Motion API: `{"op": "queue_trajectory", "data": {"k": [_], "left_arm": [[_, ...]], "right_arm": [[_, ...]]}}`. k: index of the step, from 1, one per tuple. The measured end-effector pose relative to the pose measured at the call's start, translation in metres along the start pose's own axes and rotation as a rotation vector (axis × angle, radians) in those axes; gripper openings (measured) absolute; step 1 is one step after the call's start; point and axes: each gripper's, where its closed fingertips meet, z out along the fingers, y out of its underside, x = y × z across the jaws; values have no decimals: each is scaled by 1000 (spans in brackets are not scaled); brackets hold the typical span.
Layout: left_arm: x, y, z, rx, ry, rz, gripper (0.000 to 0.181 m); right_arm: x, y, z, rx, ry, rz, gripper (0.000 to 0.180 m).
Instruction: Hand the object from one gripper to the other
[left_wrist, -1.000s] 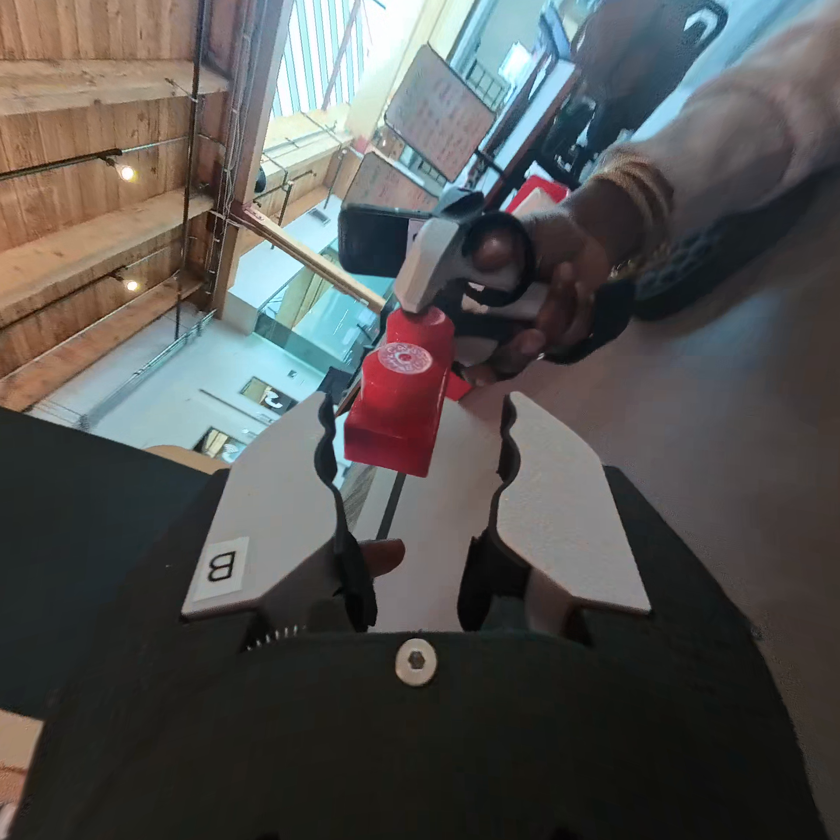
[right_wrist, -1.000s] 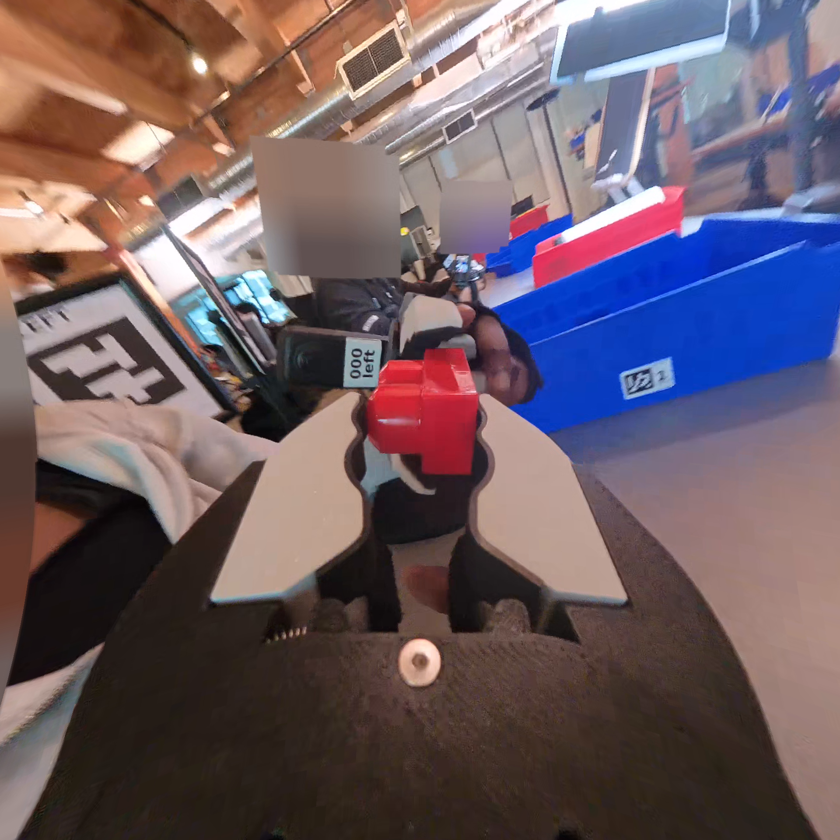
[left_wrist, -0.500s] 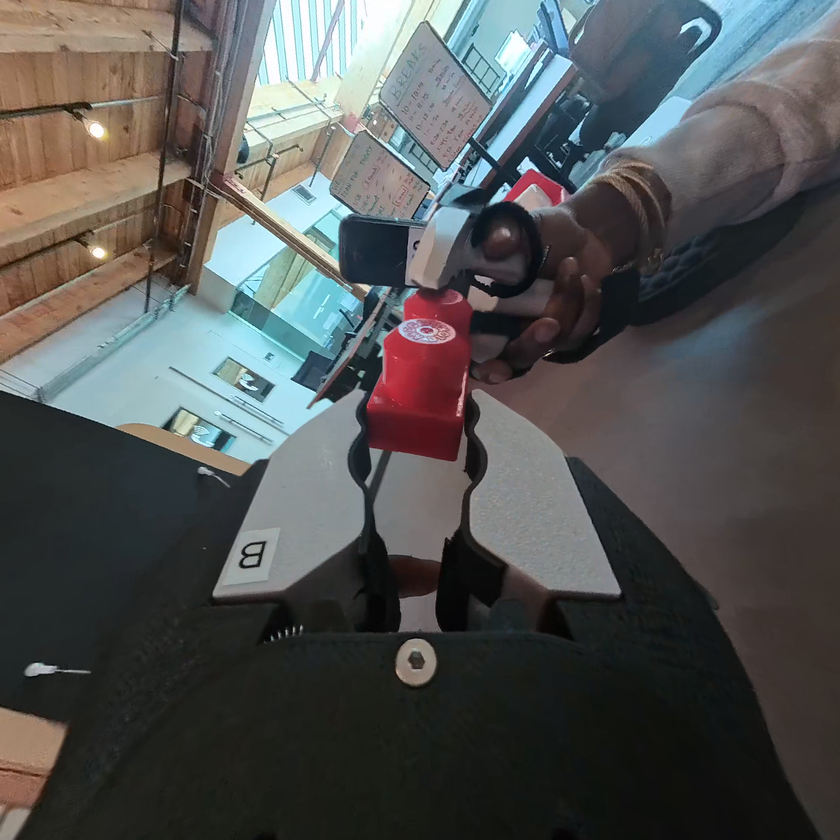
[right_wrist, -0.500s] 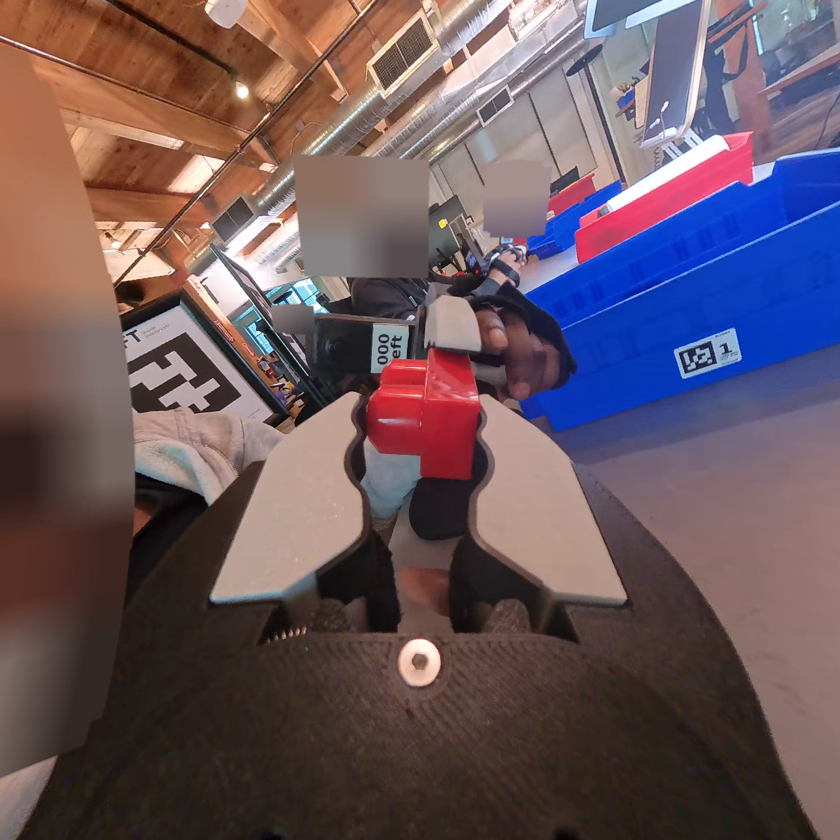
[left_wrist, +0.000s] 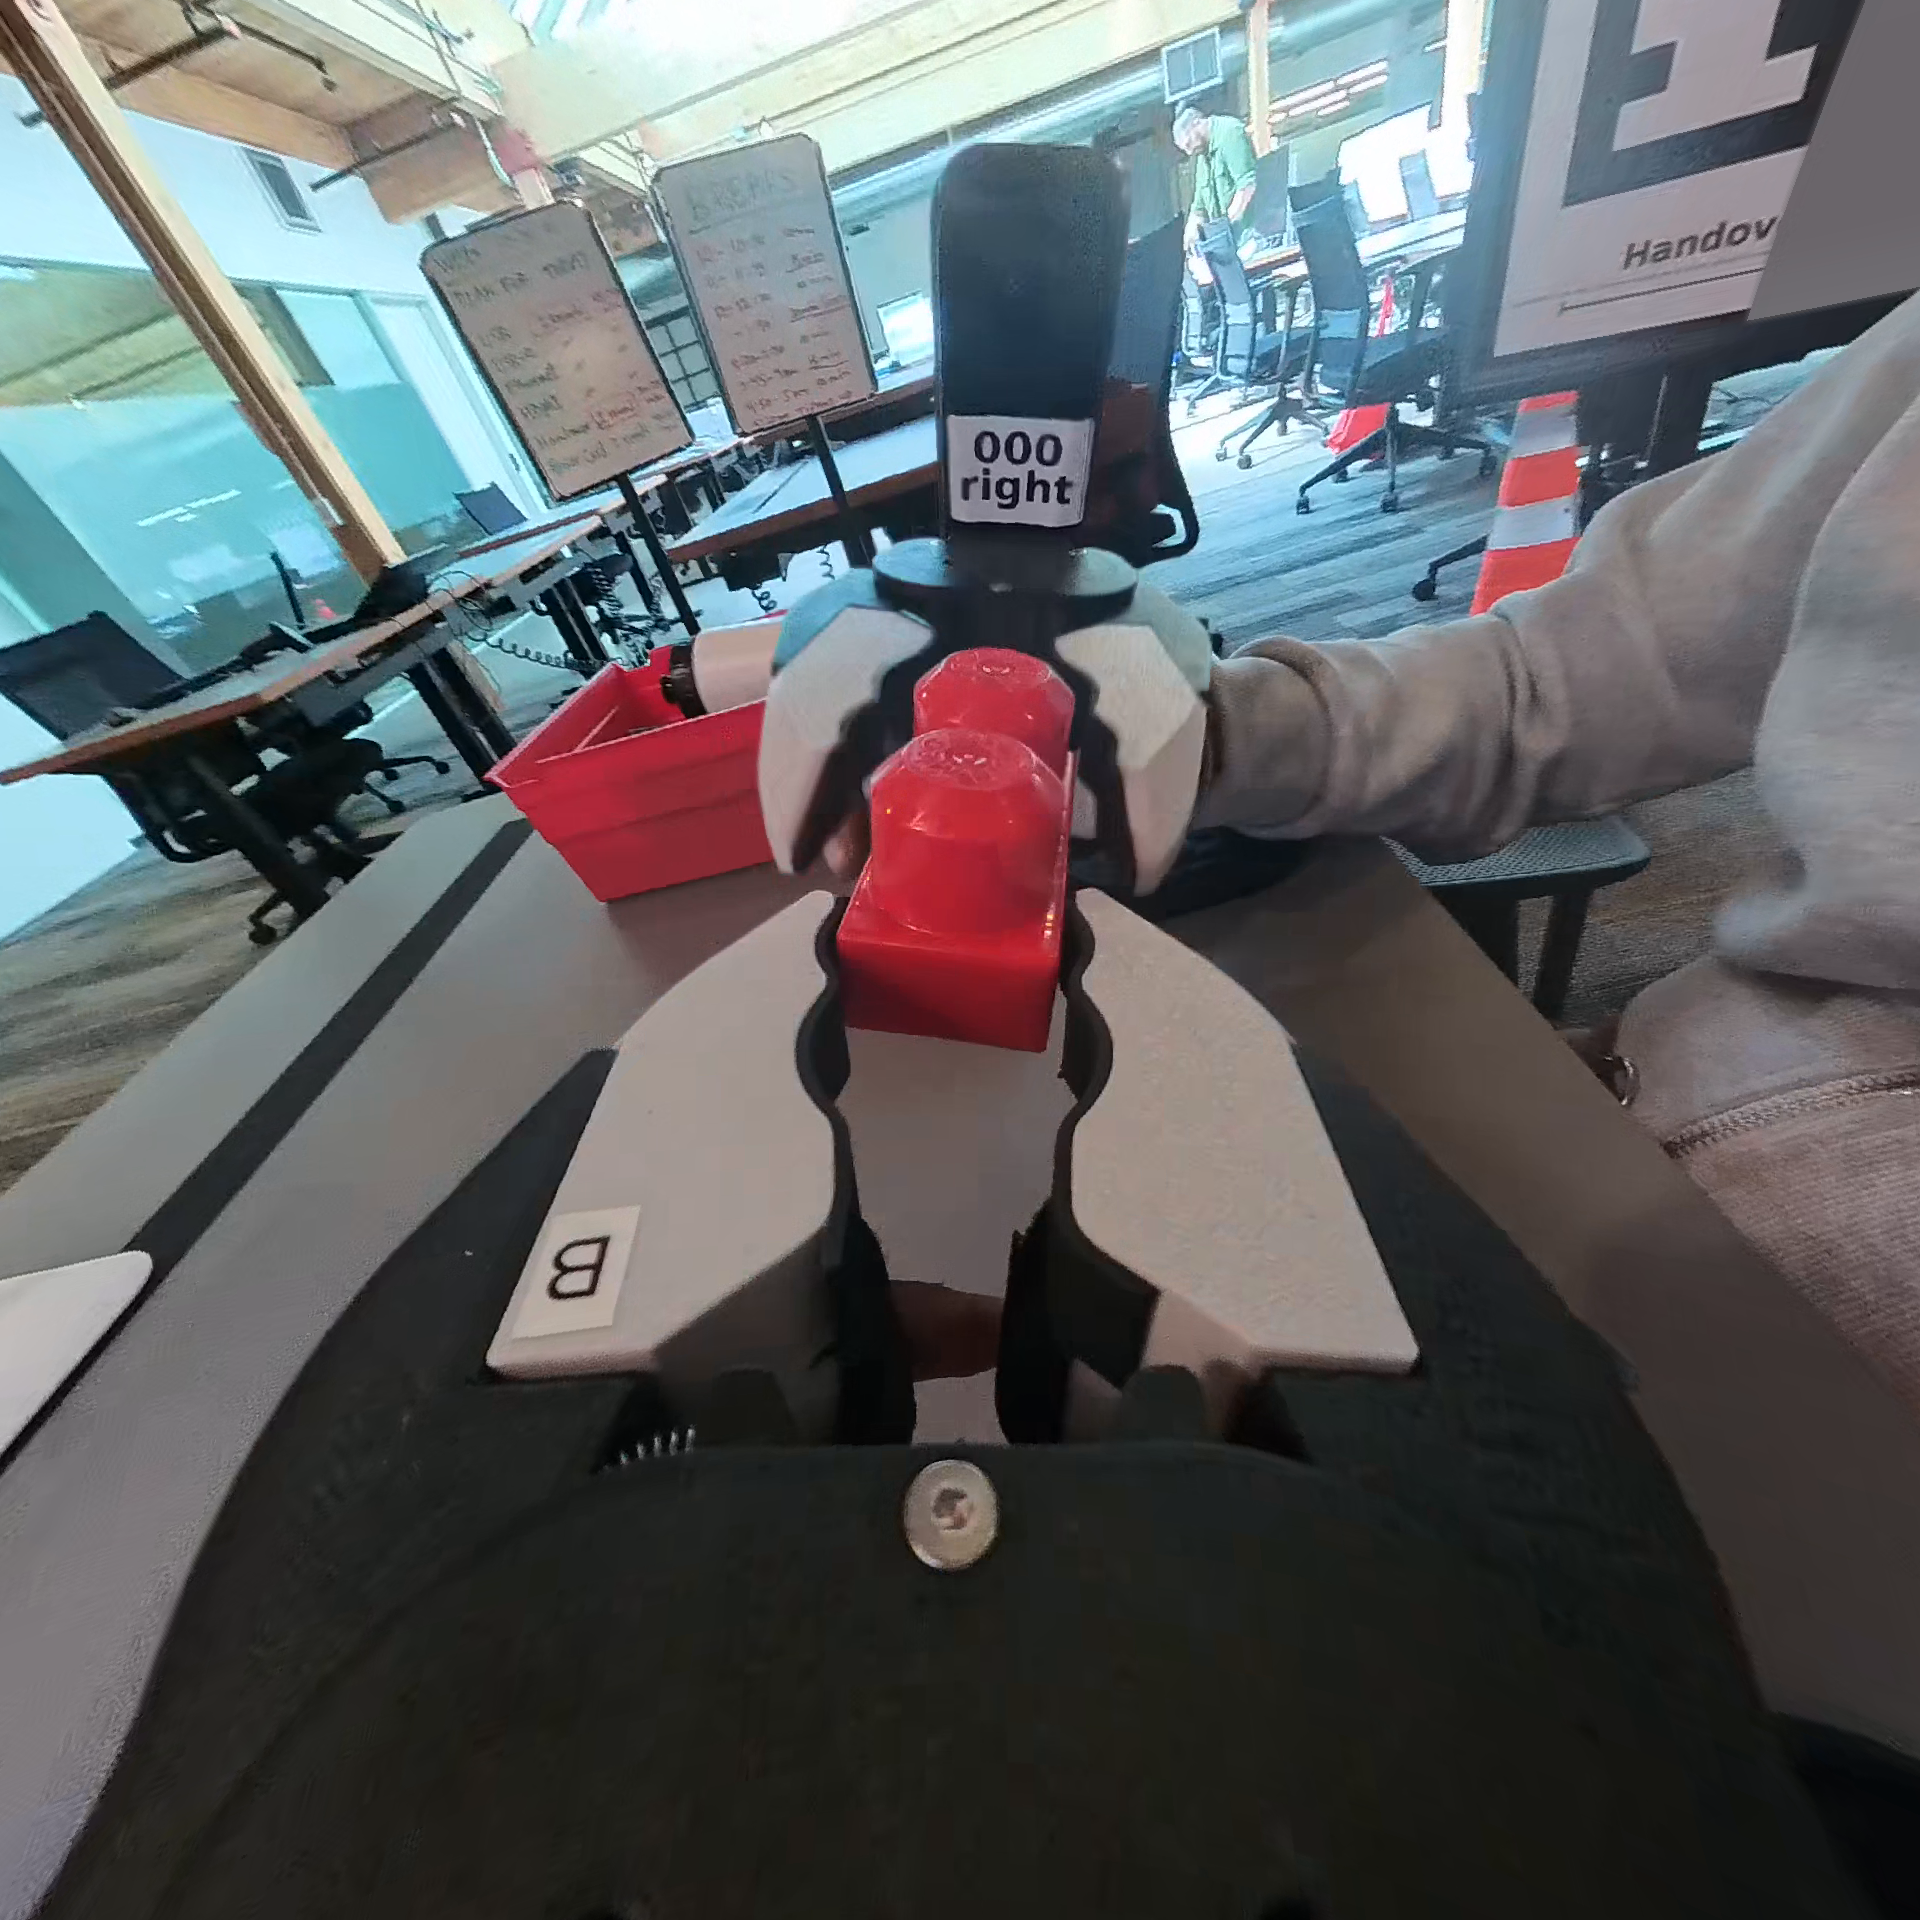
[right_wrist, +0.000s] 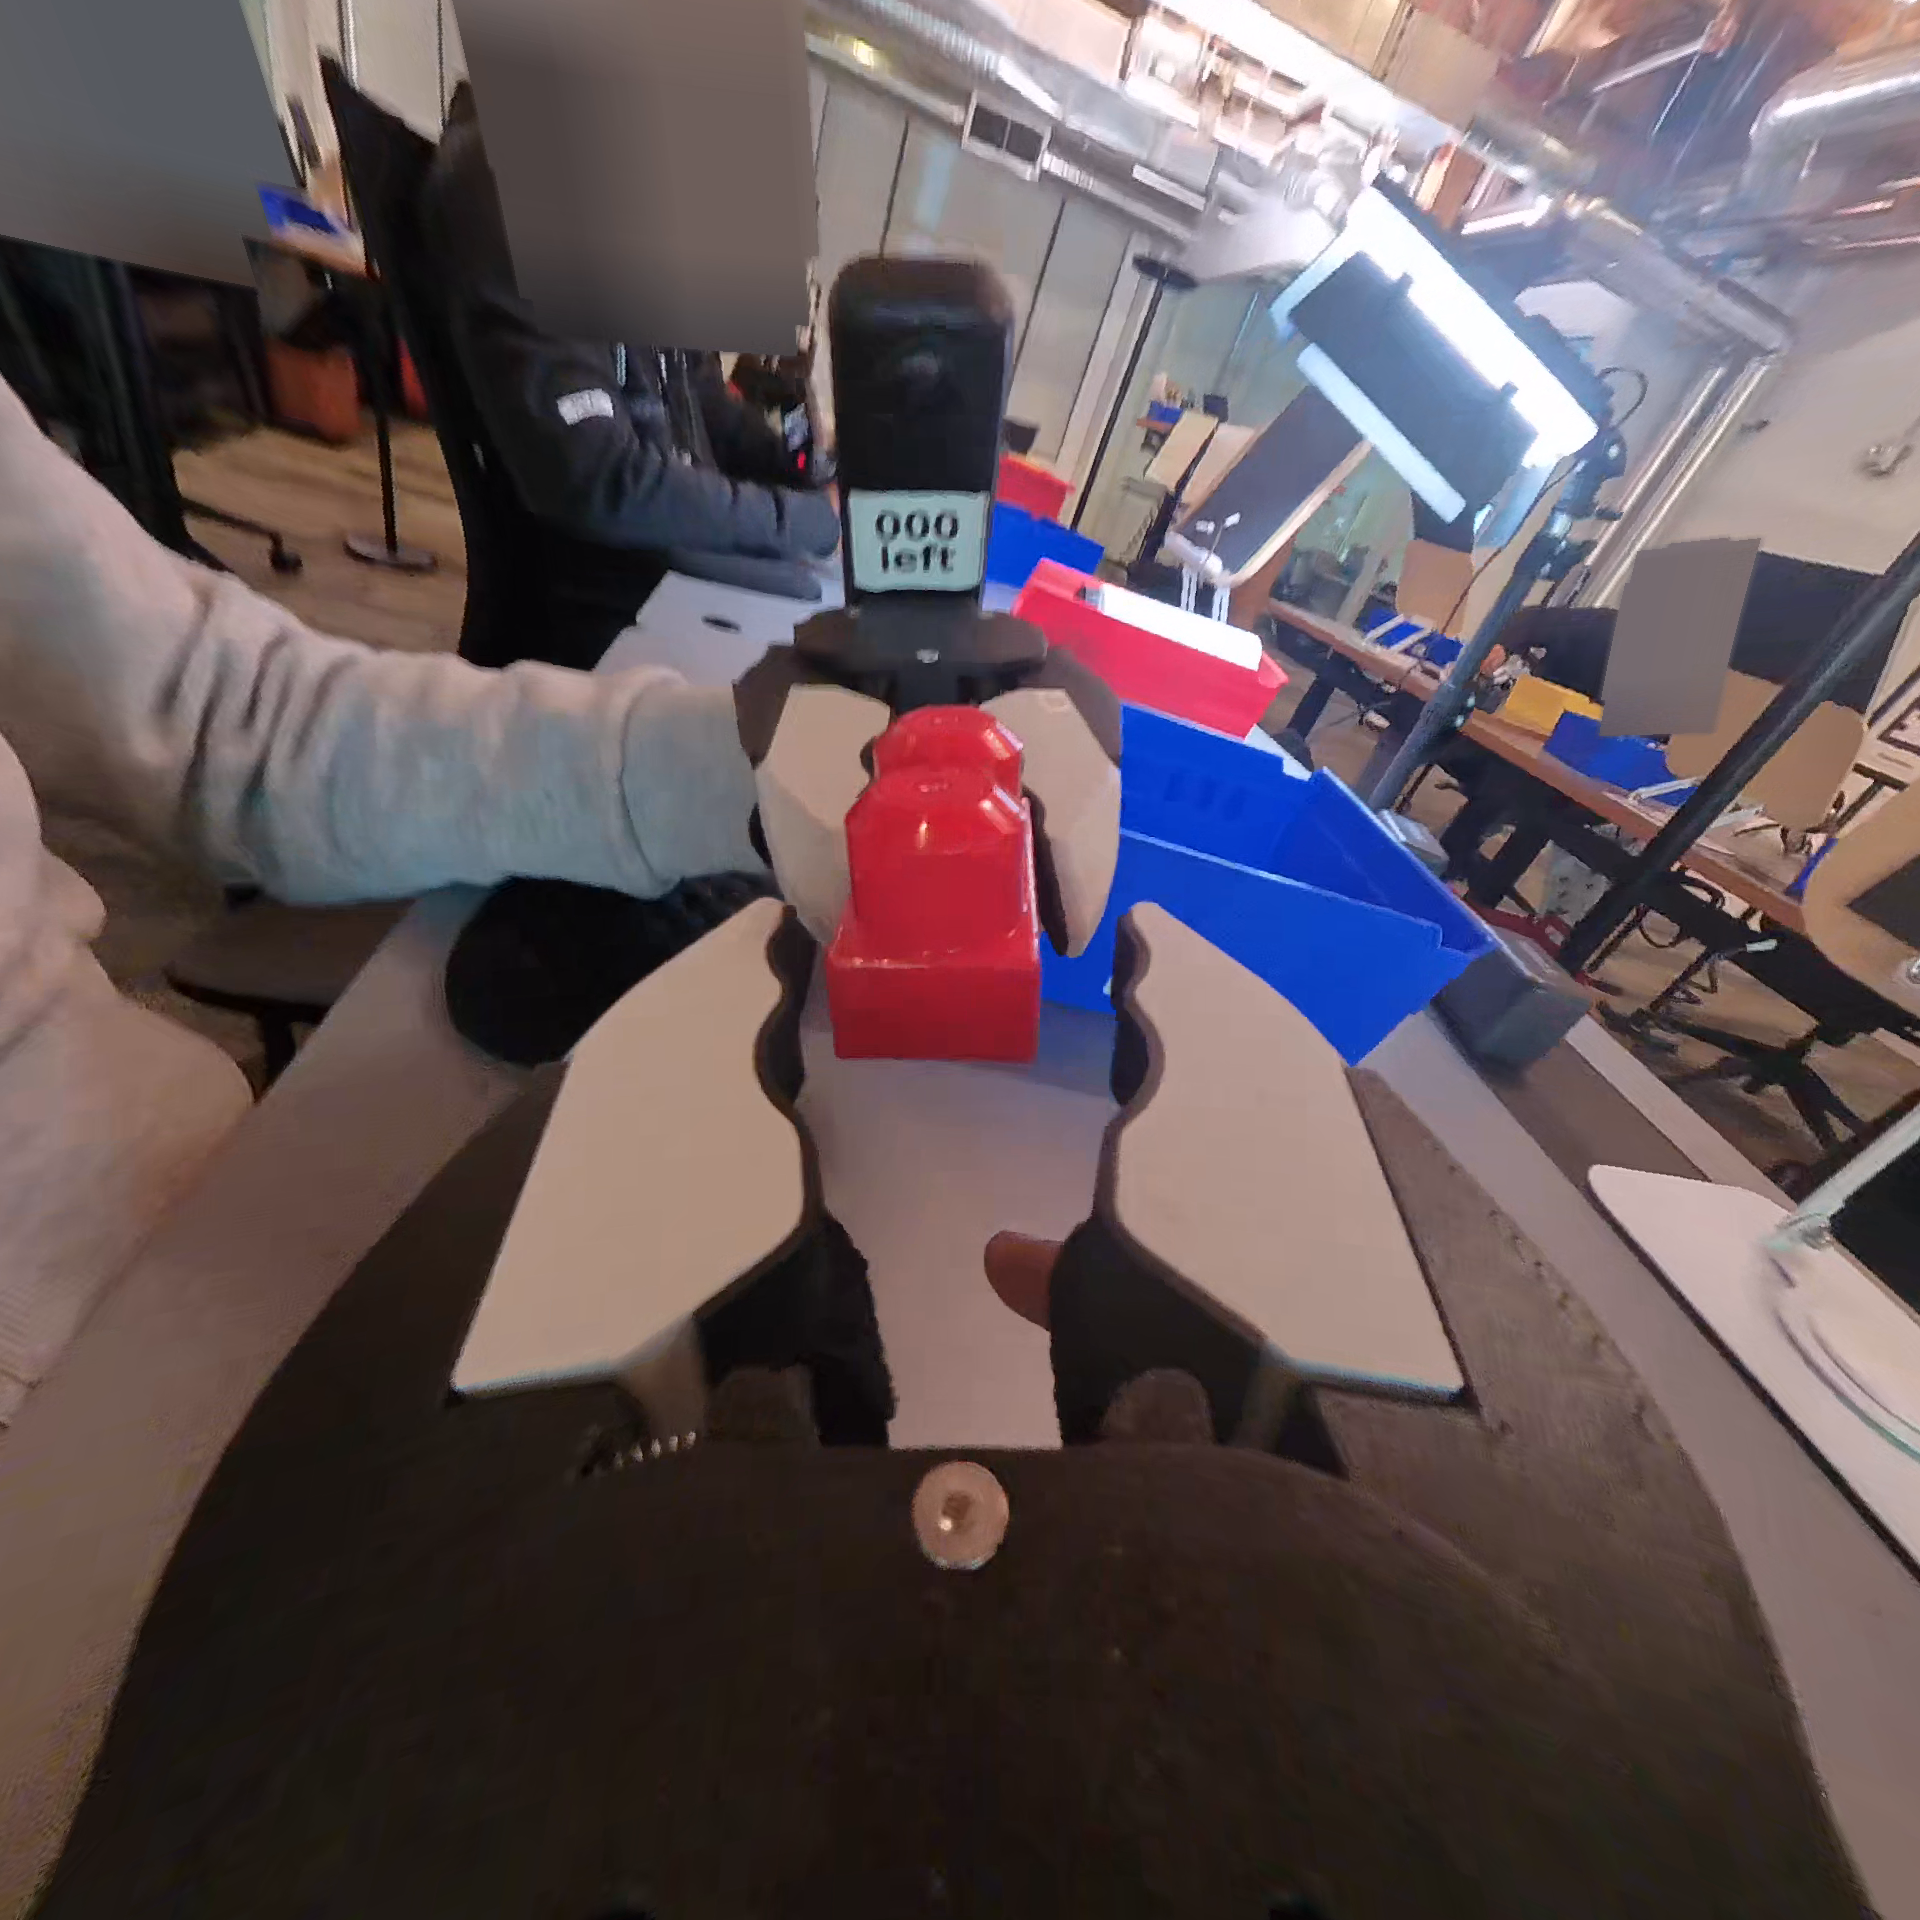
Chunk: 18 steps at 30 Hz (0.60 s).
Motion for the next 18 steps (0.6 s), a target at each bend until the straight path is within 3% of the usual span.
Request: {"op": "queue_trajectory", "data": {"k": [8,9,18], "left_arm": [[0,-1,0,16,15,-44,37],[-4,-4,-2,39,-8,-47,39],[-3,-9,-2,79,-9,-37,38]], "right_arm": [[-2,12,3,-79,-3,-27,46],[-3,10,2,-70,-6,-23,37],[-3,6,1,-37,-25,27,36]]}}
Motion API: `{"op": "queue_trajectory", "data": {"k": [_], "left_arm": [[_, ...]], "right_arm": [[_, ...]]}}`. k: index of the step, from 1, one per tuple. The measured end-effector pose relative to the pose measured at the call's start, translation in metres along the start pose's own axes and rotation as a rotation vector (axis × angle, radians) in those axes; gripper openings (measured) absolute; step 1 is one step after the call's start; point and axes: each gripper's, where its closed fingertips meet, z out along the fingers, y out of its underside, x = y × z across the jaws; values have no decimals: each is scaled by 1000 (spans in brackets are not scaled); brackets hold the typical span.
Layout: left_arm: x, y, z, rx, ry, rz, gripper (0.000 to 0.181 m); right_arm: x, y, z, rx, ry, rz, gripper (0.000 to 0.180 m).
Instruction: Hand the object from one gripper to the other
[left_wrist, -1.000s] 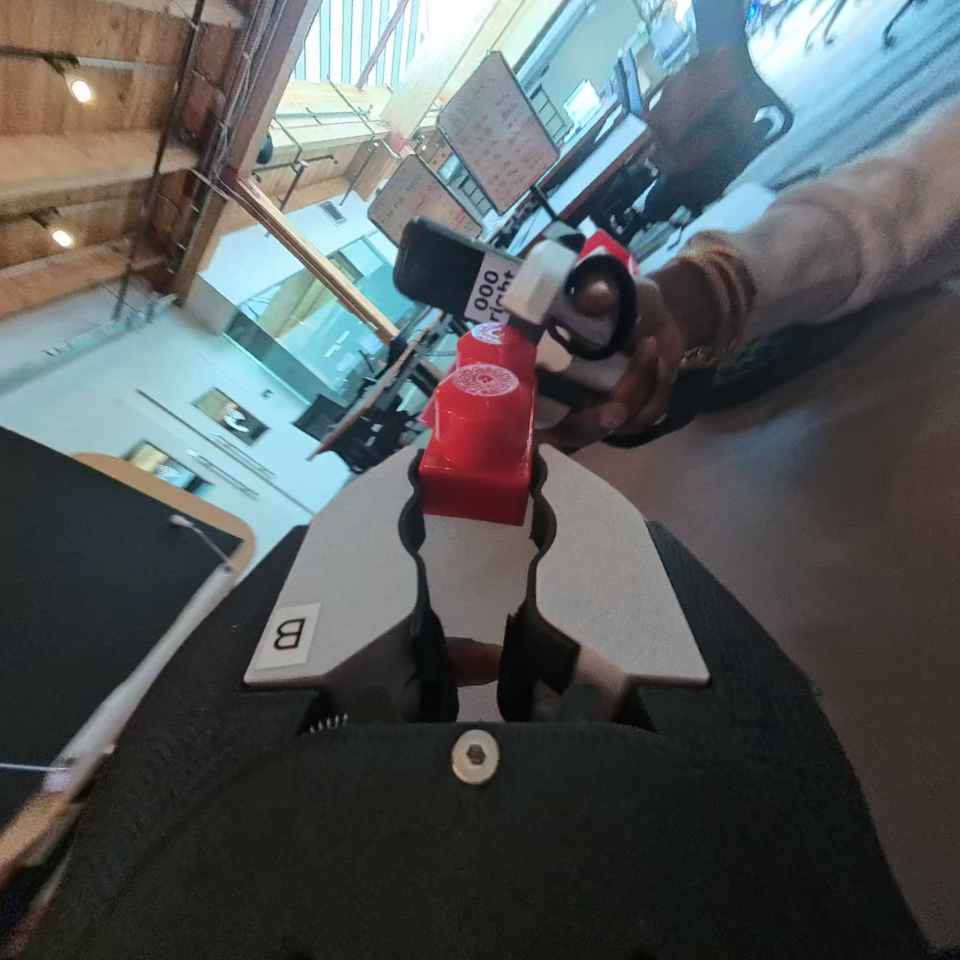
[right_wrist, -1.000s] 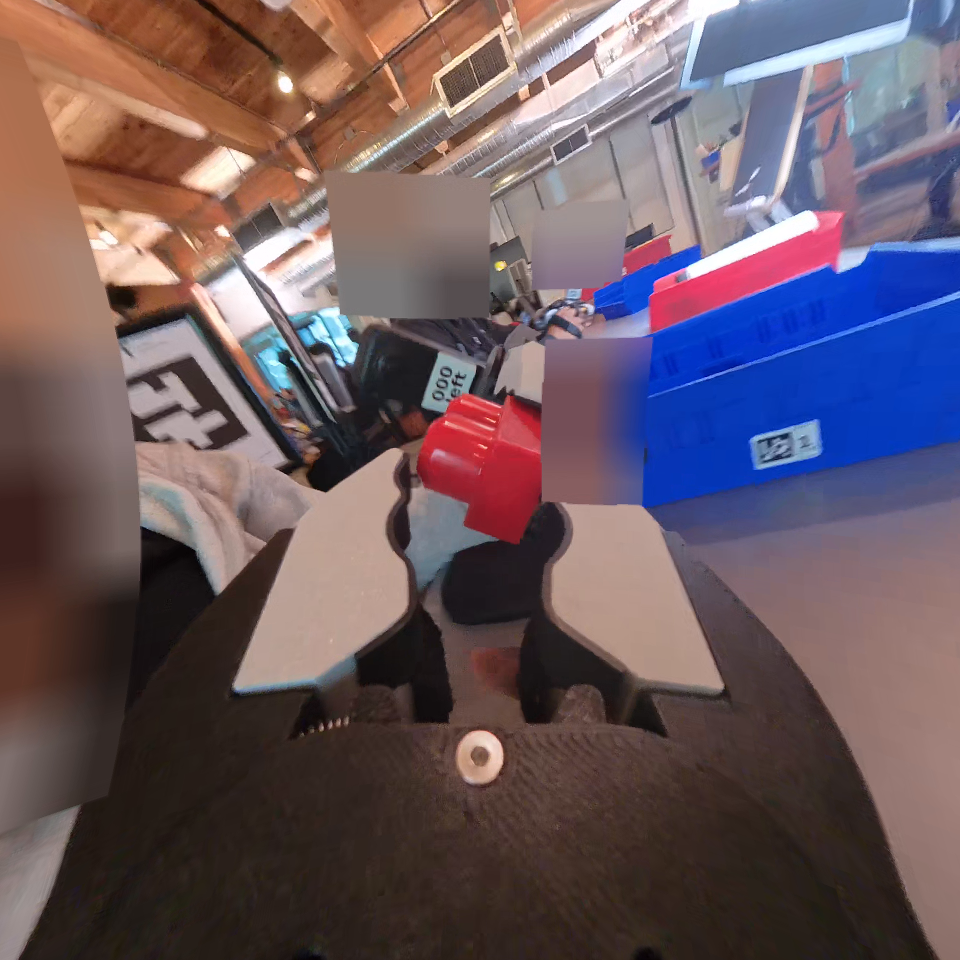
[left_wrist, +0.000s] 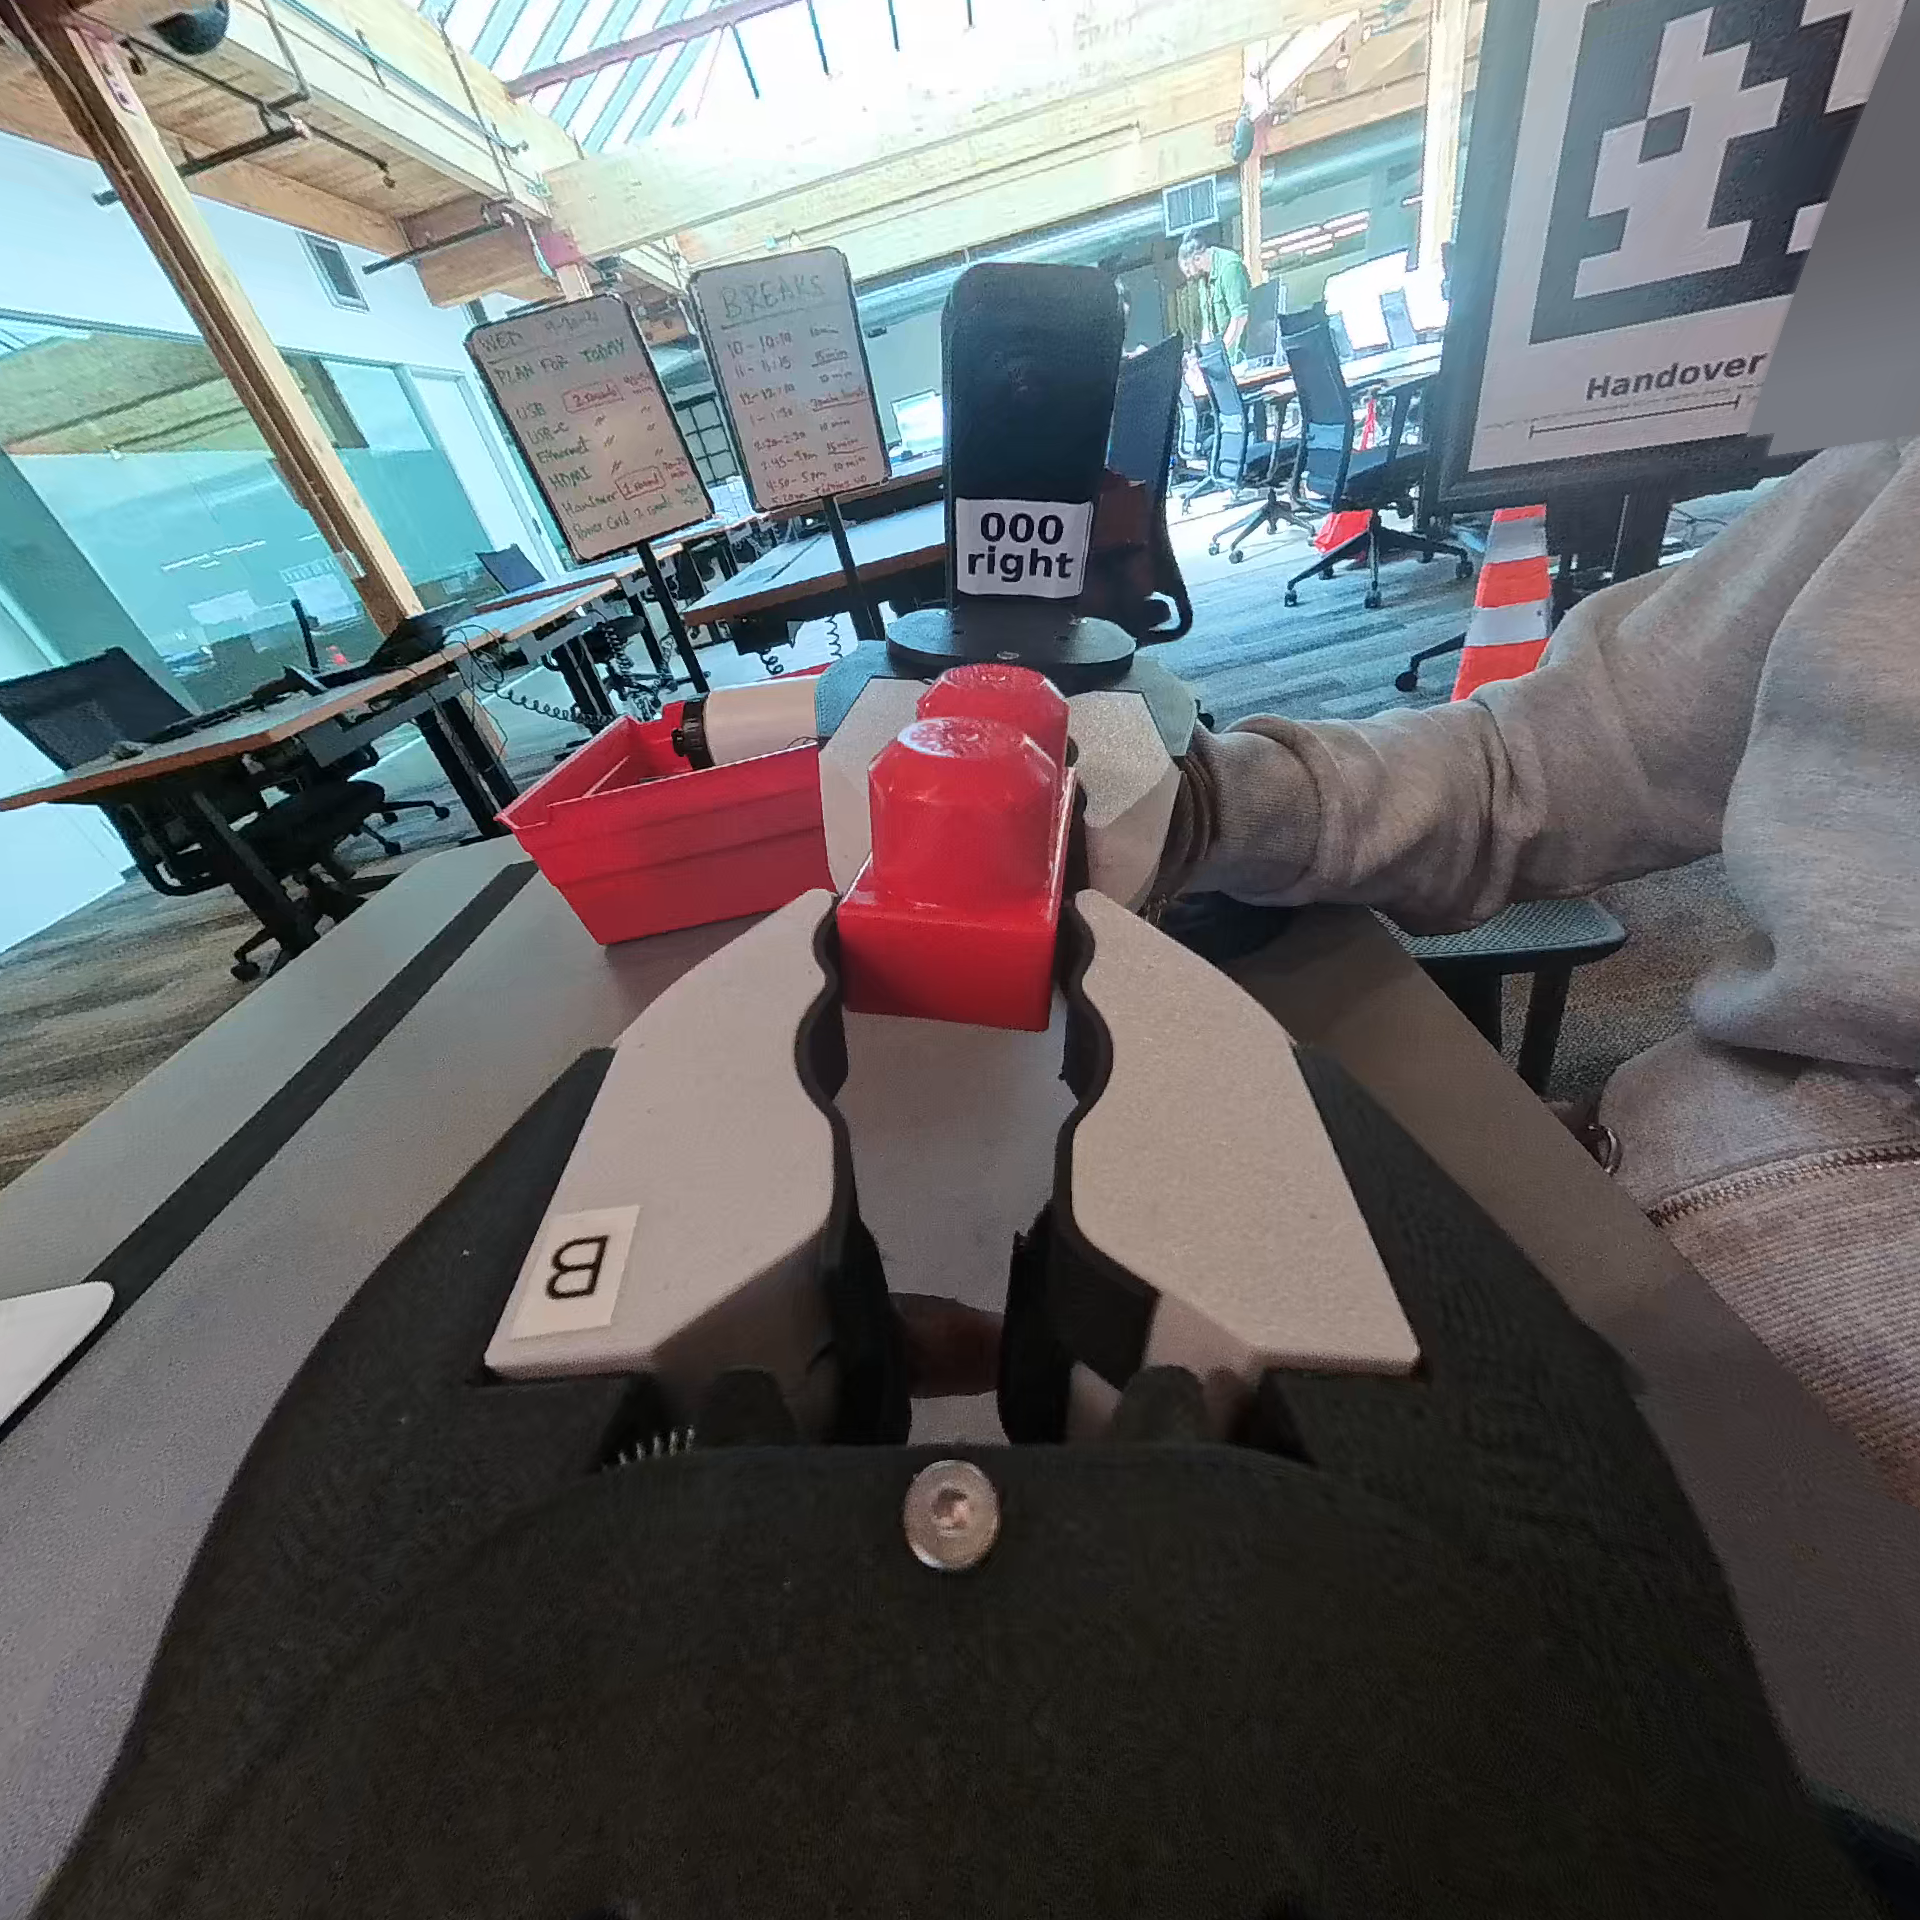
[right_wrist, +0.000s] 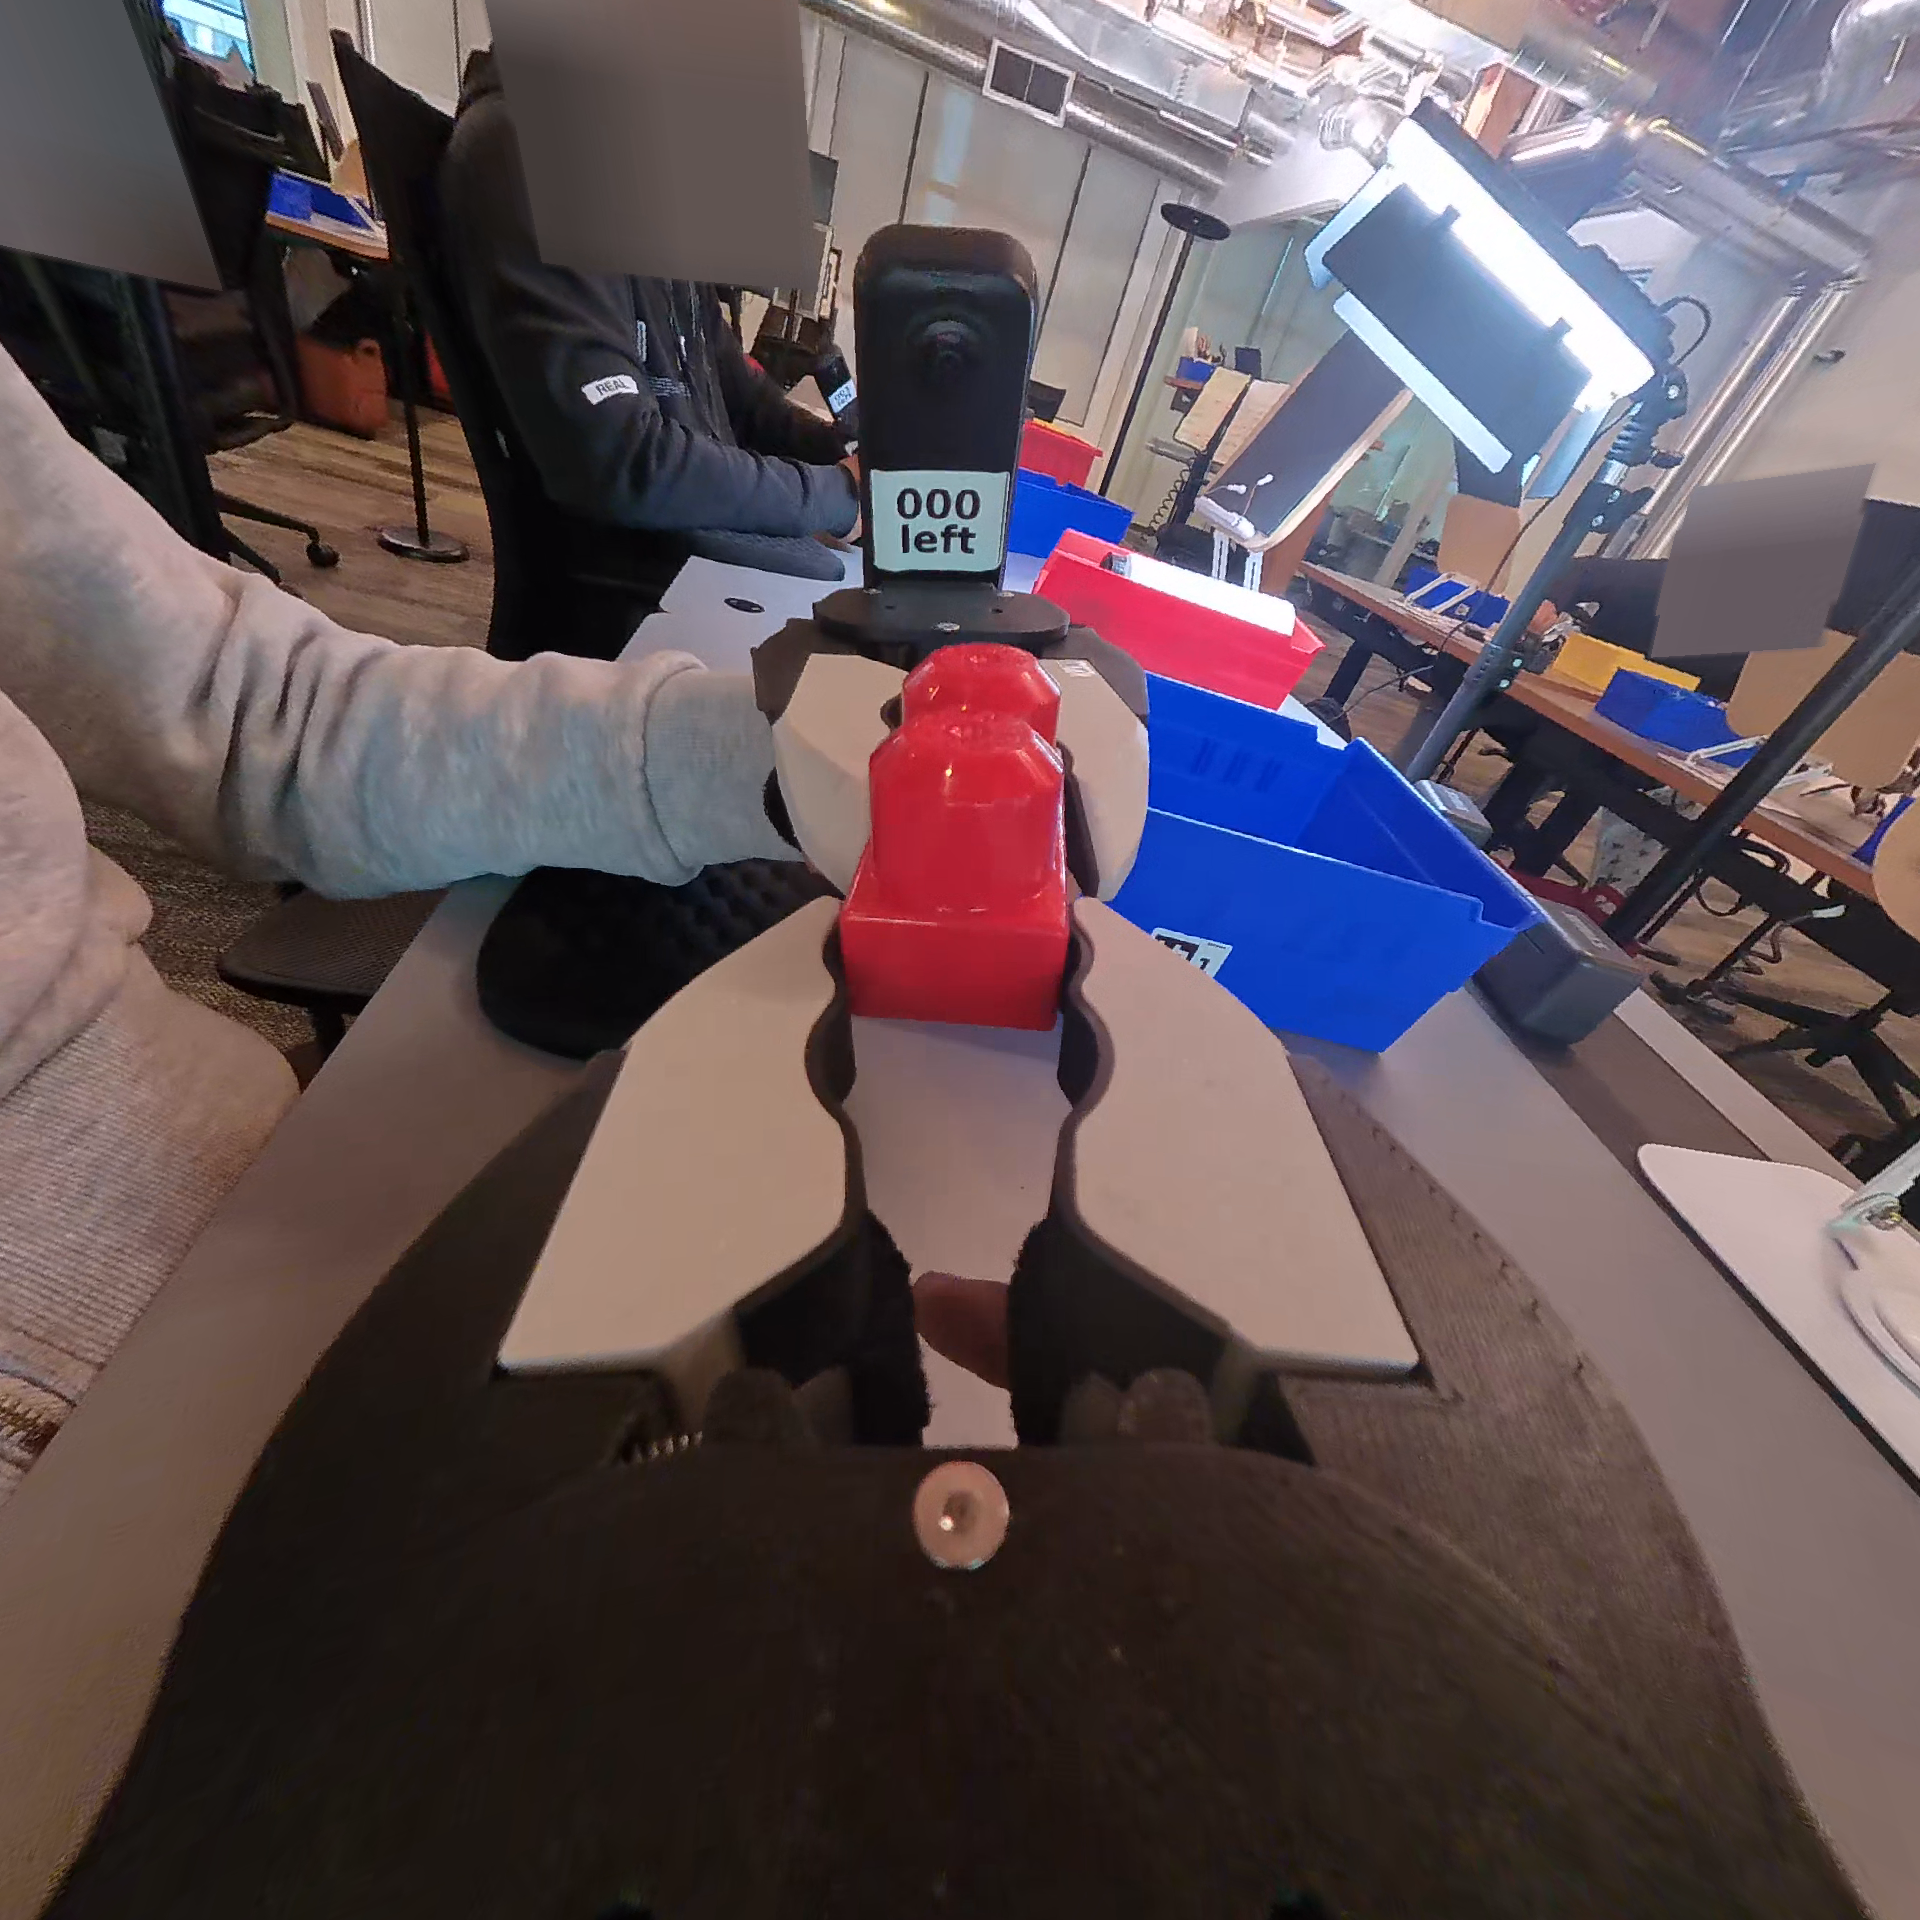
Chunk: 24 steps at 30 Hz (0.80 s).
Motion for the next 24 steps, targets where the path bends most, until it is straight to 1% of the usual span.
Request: {"op": "queue_trajectory", "data": {"k": [5,9,10,13,15,16,20,23,24], "left_arm": [[-4,-2,-1,11,-39,35,40],[-12,-11,-6,64,-91,48,40],[-16,-14,-7,87,-120,67,45],[-26,-20,-11,108,-232,225,59],[-26,-21,-9,95,-272,326,71],[-25,-19,-7,79,-279,367,75],[-22,-14,-1,39,-291,484,76],[-27,0,-1,-111,-344,693,71],[-30,2,0,-140,-369,736,69]], "right_arm": [[3,-4,-2,22,8,22,36],[8,-17,-10,109,4,106,36],[10,-20,-12,133,0,138,36],[18,-26,-18,195,-5,253,37],[21,-27,-19,225,-27,359,37],[23,-27,-18,238,-44,418,37],[23,-22,-14,263,-138,672,36],[23,-14,-10,250,-204,855,36],[23,-11,-9,245,-217,897,36]]}}
